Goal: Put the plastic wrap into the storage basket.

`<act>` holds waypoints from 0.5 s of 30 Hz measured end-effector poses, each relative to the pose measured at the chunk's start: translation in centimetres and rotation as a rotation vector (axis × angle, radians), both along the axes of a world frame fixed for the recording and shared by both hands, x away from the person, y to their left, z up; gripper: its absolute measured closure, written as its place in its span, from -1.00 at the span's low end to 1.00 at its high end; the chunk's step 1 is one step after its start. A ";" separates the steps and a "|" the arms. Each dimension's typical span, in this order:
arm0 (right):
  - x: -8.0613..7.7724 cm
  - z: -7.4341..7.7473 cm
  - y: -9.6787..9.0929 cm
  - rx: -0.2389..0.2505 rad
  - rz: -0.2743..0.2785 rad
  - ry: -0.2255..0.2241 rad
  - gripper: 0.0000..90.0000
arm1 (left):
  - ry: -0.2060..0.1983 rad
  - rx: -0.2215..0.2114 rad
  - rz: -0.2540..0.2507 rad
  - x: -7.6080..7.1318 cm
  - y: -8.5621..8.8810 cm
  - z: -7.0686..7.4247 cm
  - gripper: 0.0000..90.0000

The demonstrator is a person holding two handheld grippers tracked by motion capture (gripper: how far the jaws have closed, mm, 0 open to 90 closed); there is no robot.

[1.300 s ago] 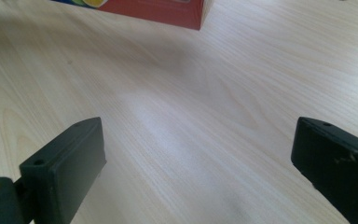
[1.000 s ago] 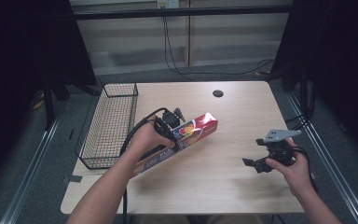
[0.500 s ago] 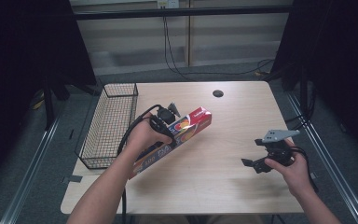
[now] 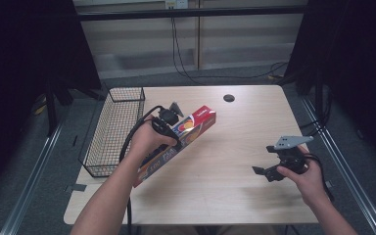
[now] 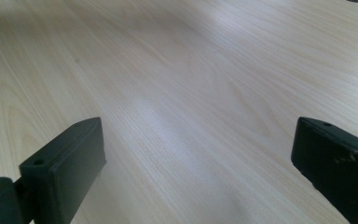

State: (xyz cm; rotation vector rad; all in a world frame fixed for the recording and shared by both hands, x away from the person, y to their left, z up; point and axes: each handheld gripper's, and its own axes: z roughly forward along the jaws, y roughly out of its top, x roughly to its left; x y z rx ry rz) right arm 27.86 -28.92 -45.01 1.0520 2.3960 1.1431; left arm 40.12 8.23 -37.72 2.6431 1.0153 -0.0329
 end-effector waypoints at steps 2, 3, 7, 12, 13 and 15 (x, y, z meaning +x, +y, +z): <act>0.0 0.0 0.0 -0.001 0.003 -0.001 -0.95 | -0.006 0.013 0.009 0.1 0.4 0.2 -0.06; 0.0 0.0 0.1 -0.001 0.002 -0.002 -0.95 | -0.008 0.016 0.020 0.1 0.5 0.3 -0.06; 0.1 0.0 0.2 0.001 0.006 0.002 -0.95 | -0.001 0.014 0.049 0.3 1.2 0.6 -0.06; 0.1 0.0 0.3 -0.002 0.011 0.002 -0.95 | 0.002 0.007 0.080 0.3 1.7 1.1 -0.06; 0.1 0.0 0.3 -0.002 0.013 0.003 -0.95 | -0.002 0.010 0.083 0.3 1.9 1.2 -0.06; 0.1 0.0 0.3 -0.002 0.013 -0.002 -0.95 | 0.002 0.008 0.093 0.4 2.1 1.3 -0.06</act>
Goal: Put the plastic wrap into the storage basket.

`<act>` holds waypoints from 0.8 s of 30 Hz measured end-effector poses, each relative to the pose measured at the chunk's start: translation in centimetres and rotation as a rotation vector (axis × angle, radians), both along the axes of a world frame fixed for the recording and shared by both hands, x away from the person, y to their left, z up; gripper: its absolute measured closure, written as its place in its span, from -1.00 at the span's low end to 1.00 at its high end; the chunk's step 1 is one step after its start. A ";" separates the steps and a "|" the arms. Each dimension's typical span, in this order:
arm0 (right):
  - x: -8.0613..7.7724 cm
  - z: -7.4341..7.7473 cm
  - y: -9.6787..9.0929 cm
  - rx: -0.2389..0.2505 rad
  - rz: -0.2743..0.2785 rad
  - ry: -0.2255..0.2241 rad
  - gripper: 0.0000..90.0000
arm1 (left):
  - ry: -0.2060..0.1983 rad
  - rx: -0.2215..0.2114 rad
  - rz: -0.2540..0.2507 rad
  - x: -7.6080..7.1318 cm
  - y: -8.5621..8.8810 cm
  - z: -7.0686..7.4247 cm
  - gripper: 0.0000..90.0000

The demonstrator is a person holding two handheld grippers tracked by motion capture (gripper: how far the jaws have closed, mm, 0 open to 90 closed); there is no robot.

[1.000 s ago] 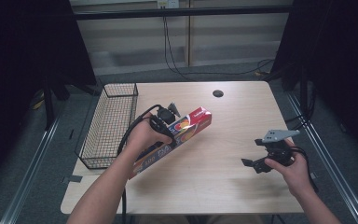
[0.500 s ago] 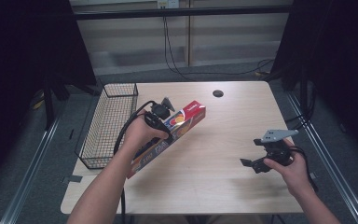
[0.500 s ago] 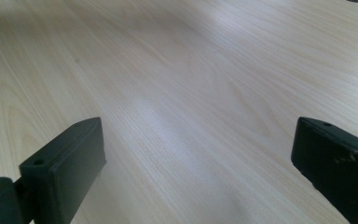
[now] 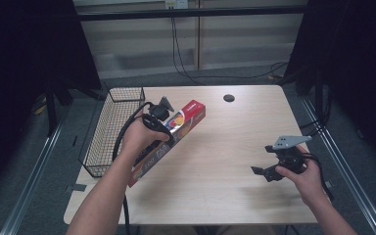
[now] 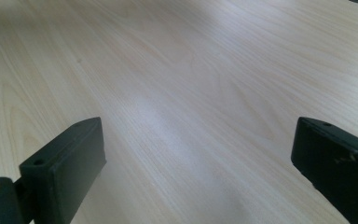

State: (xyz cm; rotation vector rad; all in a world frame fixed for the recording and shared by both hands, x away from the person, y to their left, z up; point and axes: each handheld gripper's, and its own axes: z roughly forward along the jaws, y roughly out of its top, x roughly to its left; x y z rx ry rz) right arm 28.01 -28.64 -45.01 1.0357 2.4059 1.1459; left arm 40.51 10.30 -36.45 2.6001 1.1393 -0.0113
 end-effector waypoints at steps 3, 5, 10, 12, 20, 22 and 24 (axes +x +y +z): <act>0.0 0.0 0.0 -0.004 -0.001 0.001 -0.95 | -0.004 0.004 0.019 0.1 0.3 0.2 -0.06; 0.0 0.0 0.0 -0.003 0.000 0.002 -0.95 | 0.005 0.004 0.024 0.1 0.5 0.4 -0.06; 0.0 0.0 0.1 0.003 -0.003 0.005 -0.95 | -0.001 -0.004 0.055 0.3 1.0 0.8 -0.06; 0.0 0.1 0.1 0.002 -0.005 0.004 -0.95 | -0.002 -0.009 0.065 0.3 1.2 0.8 -0.06; 0.0 0.1 0.1 0.008 -0.002 0.004 -0.95 | 0.011 0.003 0.098 0.5 2.0 1.2 -0.06; 0.0 0.1 0.1 0.007 -0.004 0.008 -0.95 | 0.016 0.008 0.109 0.6 2.3 1.3 -0.06; 0.0 0.1 0.1 0.006 -0.005 0.007 -0.95 | 0.017 0.007 0.123 0.6 2.5 1.4 -0.06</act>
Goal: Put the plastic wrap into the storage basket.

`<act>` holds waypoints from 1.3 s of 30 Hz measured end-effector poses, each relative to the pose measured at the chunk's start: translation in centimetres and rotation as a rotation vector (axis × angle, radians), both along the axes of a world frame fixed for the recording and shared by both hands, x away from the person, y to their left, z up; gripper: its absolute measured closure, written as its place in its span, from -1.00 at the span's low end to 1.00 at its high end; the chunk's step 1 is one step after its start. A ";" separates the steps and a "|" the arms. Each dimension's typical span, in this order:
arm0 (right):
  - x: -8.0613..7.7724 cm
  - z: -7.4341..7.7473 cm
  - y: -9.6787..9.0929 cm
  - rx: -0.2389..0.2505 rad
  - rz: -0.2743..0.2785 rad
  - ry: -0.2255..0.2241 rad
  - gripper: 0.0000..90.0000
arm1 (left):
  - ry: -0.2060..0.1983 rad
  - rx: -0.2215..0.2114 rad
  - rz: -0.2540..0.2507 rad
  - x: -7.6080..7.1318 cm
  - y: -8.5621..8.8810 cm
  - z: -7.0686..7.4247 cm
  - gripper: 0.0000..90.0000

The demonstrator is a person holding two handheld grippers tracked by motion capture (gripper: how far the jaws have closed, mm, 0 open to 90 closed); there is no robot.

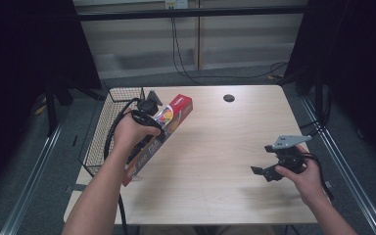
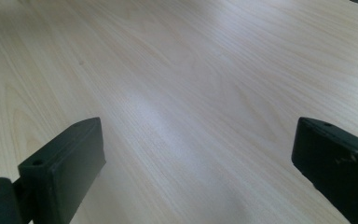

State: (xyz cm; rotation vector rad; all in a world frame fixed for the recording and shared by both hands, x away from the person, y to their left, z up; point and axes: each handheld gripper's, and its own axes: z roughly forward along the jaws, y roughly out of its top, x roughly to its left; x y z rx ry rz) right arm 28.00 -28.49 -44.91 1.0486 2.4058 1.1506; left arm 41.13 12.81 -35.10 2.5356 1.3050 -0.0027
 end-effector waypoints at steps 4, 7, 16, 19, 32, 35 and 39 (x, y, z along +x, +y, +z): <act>0.0 0.0 0.0 0.001 0.006 0.000 -0.95 | -0.002 -0.003 0.016 0.1 0.4 0.1 -0.06; 0.0 0.0 0.0 -0.002 0.005 0.003 -0.95 | 0.002 -0.004 0.025 0.1 0.7 0.2 -0.06; 0.1 0.0 0.0 -0.002 0.003 0.000 -0.95 | 0.005 -0.004 0.051 0.2 1.7 0.6 -0.06; 0.1 0.0 0.0 0.000 0.003 -0.002 -0.95 | 0.009 -0.002 0.070 0.2 2.1 0.6 -0.06; 0.1 -0.1 0.1 -0.004 0.005 0.000 -0.95 | 0.014 0.008 0.120 0.5 3.7 0.7 -0.06; 0.1 -0.1 0.1 -0.004 0.007 0.001 -0.95 | 0.009 0.006 0.141 0.4 4.1 0.8 -0.06; 0.1 -0.1 0.1 -0.003 0.006 0.002 -0.95 | 0.009 0.004 0.167 0.5 4.4 0.8 -0.06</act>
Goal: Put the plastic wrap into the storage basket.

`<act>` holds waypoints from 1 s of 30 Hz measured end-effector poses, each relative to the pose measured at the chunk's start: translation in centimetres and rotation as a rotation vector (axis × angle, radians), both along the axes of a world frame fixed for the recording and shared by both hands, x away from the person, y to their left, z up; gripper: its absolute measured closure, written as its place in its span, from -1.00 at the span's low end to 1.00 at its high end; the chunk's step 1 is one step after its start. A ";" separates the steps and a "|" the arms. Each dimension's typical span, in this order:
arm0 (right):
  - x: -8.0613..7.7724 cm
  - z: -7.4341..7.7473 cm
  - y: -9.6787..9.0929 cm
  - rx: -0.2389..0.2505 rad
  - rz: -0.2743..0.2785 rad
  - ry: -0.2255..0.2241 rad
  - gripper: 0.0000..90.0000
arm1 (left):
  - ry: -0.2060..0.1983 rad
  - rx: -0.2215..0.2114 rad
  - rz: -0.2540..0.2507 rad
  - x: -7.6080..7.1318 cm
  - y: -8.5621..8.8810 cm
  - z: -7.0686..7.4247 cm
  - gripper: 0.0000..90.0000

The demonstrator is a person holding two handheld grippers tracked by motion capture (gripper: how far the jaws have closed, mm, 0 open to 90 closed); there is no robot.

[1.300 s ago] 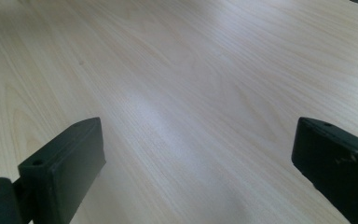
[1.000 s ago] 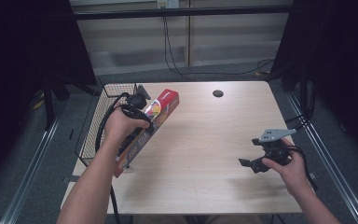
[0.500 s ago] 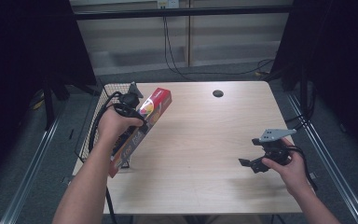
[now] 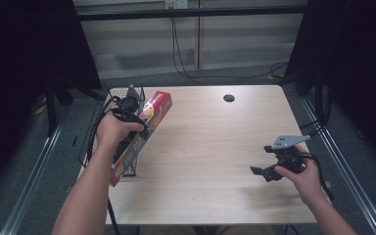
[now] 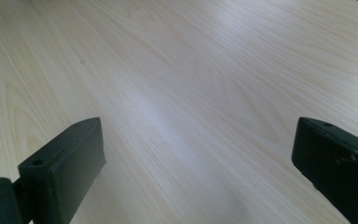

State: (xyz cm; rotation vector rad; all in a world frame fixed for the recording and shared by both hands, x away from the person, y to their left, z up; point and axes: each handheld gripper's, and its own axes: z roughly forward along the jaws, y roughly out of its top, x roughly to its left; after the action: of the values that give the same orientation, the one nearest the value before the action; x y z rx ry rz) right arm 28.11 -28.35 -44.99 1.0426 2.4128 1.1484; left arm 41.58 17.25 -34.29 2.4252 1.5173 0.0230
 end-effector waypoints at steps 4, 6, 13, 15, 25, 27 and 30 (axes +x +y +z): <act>0.0 0.0 0.0 0.002 -0.001 -0.004 -0.95 | 0.000 -0.010 0.015 0.0 0.4 0.1 -0.06; 0.0 0.0 0.0 0.006 -0.001 -0.002 -0.95 | -0.004 -0.009 0.025 0.1 0.5 0.2 -0.06; 0.0 0.1 -0.1 0.008 -0.003 -0.008 -0.95 | -0.005 -0.017 0.055 0.2 1.0 0.4 -0.06; 0.0 0.1 -0.1 0.009 -0.002 -0.008 -0.95 | -0.006 -0.017 0.058 0.2 1.2 0.4 -0.06; 0.0 0.2 0.2 0.013 0.010 -0.013 -0.95 | -0.004 -0.015 0.103 0.2 2.0 0.6 -0.06; 0.0 0.2 0.3 0.011 0.012 -0.012 -0.95 | -0.004 -0.010 0.117 0.3 2.2 0.5 -0.06; 0.0 0.1 0.3 0.008 0.022 -0.011 -0.95 | 0.001 -0.003 0.128 0.3 2.4 0.5 -0.06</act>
State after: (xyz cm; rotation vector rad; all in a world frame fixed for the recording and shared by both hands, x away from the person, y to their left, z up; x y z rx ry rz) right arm 28.09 -28.02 -44.88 1.0126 2.4191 1.1680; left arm 41.86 19.69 -33.76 2.3221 1.6695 0.0452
